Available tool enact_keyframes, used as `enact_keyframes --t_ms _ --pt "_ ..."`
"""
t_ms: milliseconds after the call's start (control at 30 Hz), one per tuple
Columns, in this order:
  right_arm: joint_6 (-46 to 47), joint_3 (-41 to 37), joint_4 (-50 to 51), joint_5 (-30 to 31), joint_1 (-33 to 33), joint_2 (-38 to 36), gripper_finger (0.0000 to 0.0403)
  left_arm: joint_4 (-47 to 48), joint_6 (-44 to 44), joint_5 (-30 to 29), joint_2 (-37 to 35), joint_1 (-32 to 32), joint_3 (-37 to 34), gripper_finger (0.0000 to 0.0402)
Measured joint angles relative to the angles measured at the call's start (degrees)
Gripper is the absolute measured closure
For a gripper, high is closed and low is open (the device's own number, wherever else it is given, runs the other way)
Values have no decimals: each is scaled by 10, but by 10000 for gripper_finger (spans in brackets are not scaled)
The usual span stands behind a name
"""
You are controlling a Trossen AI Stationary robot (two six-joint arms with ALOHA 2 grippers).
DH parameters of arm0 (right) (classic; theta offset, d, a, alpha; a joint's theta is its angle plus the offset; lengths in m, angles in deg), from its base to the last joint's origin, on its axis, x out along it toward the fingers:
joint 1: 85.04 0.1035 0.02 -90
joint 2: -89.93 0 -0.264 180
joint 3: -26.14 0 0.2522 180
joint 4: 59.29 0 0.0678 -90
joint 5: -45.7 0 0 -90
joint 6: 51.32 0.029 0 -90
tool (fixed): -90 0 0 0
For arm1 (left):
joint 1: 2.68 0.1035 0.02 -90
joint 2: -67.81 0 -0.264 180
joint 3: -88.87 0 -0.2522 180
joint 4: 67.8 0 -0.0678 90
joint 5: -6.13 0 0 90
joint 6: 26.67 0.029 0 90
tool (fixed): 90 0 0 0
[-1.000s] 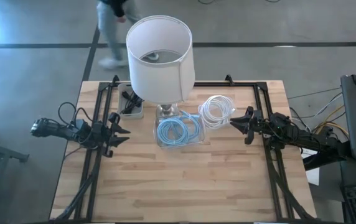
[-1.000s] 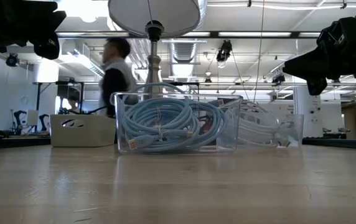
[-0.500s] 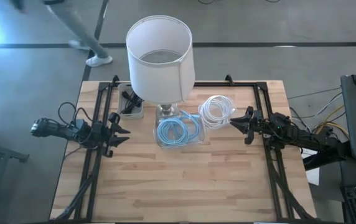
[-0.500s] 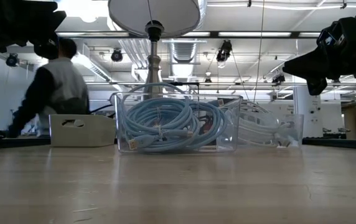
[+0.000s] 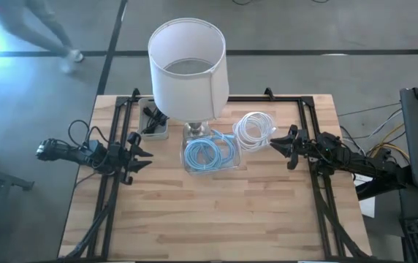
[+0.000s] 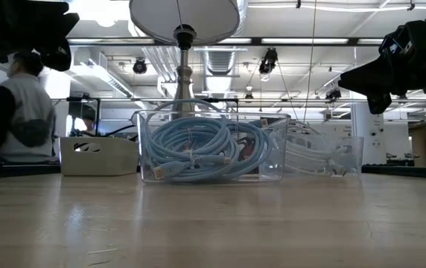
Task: Pick & Place USB Port
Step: Return to Home Position
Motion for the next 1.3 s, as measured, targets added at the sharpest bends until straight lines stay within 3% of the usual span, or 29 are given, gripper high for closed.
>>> enact_keyframes --t_ms 667,1300 --pt "0 0 0 0 0 0 335 0 0 0 0 0 0 291" --pt "0 0 0 0 0 0 314 0 0 0 0 0 0 291"
